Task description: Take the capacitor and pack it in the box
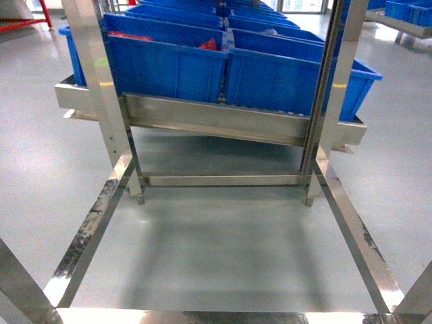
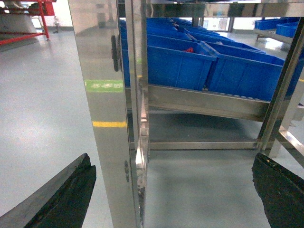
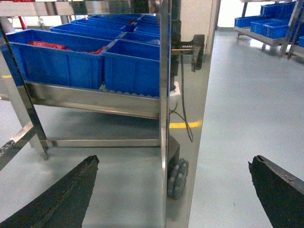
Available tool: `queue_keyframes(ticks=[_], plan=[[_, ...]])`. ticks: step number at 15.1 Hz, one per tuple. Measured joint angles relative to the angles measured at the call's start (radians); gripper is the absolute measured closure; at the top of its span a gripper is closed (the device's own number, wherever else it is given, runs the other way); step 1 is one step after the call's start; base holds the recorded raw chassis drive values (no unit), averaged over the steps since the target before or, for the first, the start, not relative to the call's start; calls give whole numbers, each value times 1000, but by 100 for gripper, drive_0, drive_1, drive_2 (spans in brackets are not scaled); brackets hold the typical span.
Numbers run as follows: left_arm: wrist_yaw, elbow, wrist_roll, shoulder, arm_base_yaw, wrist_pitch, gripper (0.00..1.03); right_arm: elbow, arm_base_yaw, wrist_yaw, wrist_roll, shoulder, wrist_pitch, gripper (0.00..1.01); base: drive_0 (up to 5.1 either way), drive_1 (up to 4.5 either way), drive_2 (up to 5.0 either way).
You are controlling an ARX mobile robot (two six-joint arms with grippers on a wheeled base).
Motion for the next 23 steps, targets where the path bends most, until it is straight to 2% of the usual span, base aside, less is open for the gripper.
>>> queue_keyframes(ticks=[23], plan=[[0, 0, 0, 0, 0, -2, 5, 0, 0, -1, -2, 0, 1, 3, 0, 0, 0]])
